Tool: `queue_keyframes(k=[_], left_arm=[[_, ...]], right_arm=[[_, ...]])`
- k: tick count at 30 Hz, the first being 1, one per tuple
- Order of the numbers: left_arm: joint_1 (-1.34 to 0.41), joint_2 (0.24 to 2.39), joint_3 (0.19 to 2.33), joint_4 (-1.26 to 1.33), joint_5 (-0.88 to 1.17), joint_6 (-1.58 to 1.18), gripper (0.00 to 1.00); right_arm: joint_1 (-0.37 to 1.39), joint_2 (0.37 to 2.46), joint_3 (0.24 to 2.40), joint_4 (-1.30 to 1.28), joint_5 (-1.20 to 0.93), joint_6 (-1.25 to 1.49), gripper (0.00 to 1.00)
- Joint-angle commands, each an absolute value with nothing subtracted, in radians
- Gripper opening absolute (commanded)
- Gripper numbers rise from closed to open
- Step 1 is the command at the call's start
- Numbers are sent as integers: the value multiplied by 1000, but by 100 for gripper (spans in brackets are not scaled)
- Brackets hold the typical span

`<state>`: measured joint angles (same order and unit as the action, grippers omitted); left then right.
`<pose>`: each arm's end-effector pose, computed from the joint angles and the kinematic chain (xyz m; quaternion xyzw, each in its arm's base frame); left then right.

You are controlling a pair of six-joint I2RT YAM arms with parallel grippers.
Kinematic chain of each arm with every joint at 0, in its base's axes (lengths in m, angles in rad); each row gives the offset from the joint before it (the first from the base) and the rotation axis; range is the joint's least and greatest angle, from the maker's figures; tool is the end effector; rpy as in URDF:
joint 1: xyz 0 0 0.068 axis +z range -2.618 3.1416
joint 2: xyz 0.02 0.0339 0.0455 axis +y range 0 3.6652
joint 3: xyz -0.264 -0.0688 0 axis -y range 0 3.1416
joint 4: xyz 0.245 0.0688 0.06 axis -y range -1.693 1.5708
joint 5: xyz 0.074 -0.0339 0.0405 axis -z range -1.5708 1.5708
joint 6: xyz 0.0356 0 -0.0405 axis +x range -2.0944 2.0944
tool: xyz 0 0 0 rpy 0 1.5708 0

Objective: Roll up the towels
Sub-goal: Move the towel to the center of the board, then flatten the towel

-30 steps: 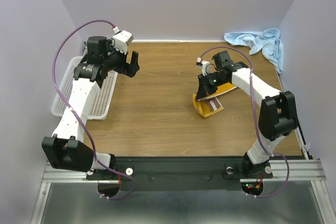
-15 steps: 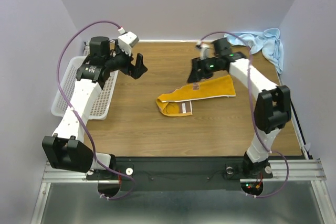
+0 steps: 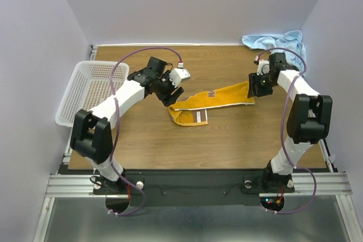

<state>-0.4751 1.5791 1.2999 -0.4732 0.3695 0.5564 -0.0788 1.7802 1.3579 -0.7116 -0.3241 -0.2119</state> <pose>0.3076 -0.1727 0.2944 0.5084 0.7485 -0.1525 0.3976 0.3683 -0.0177 0.2284 -0.0990 0.9590 0.1249 0.2344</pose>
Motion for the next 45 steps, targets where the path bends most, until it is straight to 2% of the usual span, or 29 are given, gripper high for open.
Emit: queue_keyframes(k=[1, 8, 12, 13, 15, 16, 21, 26, 32, 37, 40, 42, 44, 45], left_arm=[[-472, 1621, 1315, -486, 314, 592, 73], [-491, 1667, 1307, -456, 287, 598, 80], [-500, 1689, 1293, -431, 284, 601, 80], [-505, 1693, 1293, -430, 282, 603, 80], [-508, 1703, 1295, -422, 282, 603, 80], [-511, 1709, 1299, -422, 282, 603, 80], [-512, 1732, 1315, -408, 302, 586, 81], [-525, 1738, 1319, -414, 354, 603, 86], [-531, 1704, 1304, -390, 437, 574, 91], [-531, 1577, 1204, -295, 506, 552, 91], [-532, 1545, 1169, -267, 528, 571, 85], [-534, 1554, 1161, -246, 525, 583, 77], [-540, 1575, 1166, -238, 511, 583, 68], [-546, 1598, 1179, -229, 503, 584, 60]], right_arm=[[-103, 1840, 1390, -710, -287, -218, 57], [-107, 1942, 1413, -712, -316, -164, 57], [-109, 1959, 1402, -712, -345, -150, 50], [-109, 1957, 1401, -713, -353, -150, 34], [-112, 1953, 1401, -716, -377, -147, 14], [-117, 1931, 1402, -719, -386, -141, 1], [-123, 1792, 1399, -747, -433, -138, 0], [-126, 1611, 1408, -758, -488, -100, 1], [-126, 1554, 1462, -756, -554, -28, 1], [-130, 1528, 1543, -668, -543, 138, 1], [-136, 1548, 1557, -577, -385, 248, 1], [-147, 1577, 1549, -540, -325, 317, 1], [-147, 1591, 1523, -471, -293, 363, 1], [-147, 1597, 1491, -453, -273, 400, 1]])
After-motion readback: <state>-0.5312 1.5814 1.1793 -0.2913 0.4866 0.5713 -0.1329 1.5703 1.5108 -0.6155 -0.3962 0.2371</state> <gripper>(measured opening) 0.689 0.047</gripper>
